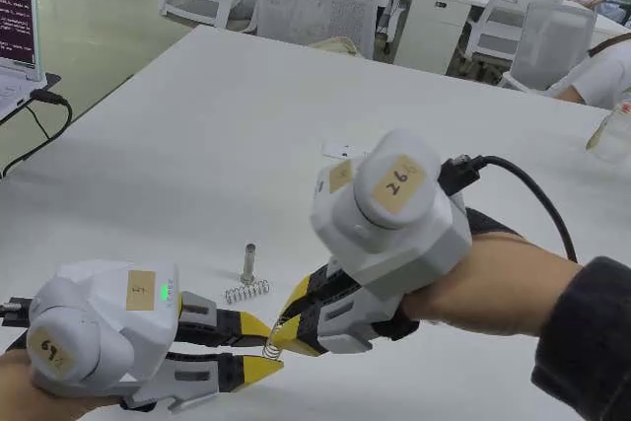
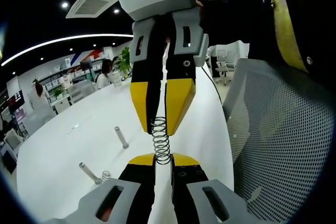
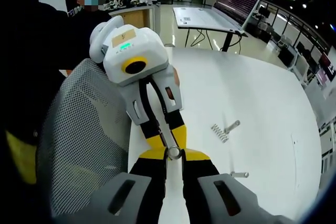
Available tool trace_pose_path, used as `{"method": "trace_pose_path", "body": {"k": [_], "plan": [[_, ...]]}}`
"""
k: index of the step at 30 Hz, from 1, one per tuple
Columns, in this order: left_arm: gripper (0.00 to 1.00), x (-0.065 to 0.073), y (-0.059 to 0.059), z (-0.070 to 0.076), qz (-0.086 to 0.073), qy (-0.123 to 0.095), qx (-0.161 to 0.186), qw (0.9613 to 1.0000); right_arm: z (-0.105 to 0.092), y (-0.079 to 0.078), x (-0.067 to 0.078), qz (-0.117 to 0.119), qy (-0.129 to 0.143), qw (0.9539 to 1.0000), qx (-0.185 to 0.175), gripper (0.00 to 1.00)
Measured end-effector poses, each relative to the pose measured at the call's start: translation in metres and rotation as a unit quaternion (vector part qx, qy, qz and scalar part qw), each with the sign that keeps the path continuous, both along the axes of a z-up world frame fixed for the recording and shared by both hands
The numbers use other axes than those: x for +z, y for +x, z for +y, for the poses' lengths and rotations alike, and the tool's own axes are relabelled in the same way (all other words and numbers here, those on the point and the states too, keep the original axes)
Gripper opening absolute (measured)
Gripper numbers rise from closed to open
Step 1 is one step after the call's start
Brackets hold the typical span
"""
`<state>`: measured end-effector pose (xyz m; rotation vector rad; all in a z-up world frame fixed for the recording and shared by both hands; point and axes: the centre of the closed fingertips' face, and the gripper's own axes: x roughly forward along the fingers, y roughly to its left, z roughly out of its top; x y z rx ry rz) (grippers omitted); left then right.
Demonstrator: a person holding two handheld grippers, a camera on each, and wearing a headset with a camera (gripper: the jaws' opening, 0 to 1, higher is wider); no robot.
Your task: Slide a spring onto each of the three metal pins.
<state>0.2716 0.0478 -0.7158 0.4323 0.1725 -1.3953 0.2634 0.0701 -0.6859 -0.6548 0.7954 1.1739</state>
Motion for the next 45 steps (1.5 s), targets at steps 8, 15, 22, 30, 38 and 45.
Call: {"method": "trace_pose_path", "body": {"k": [8,15,22,30,38,45], "plan": [[0.03,-0.0003,-0.0022,-0.0006,0.004,0.0,-0.003,1.0,0.0018,-0.0002,-0.0003,0.001,-0.001,1.0,0.004,0.08],[0.03,-0.0007,-0.004,-0.0008,0.008,0.002,-0.006,0.9999,0.0021,-0.0009,-0.0006,0.004,-0.001,1.0,0.004,0.08],[0.03,-0.0006,-0.0056,-0.0012,0.009,0.003,-0.008,0.9999,0.0033,-0.0014,-0.0006,0.005,-0.001,1.0,0.005,0.07],[0.04,-0.0005,-0.0047,-0.0006,0.011,0.002,-0.006,0.9999,0.0032,-0.001,-0.0004,0.006,-0.003,1.0,0.004,0.07],[0.1,-0.0006,-0.0031,0.0012,0.017,0.001,-0.001,0.9999,0.0001,0.0017,0.001,0.005,-0.005,1.0,0.001,0.07],[0.17,0.0032,0.003,0.0063,0.033,-0.015,0.019,0.9992,-0.0057,0.0047,0.0028,0.002,-0.008,1.0,-0.005,0.07]]}}
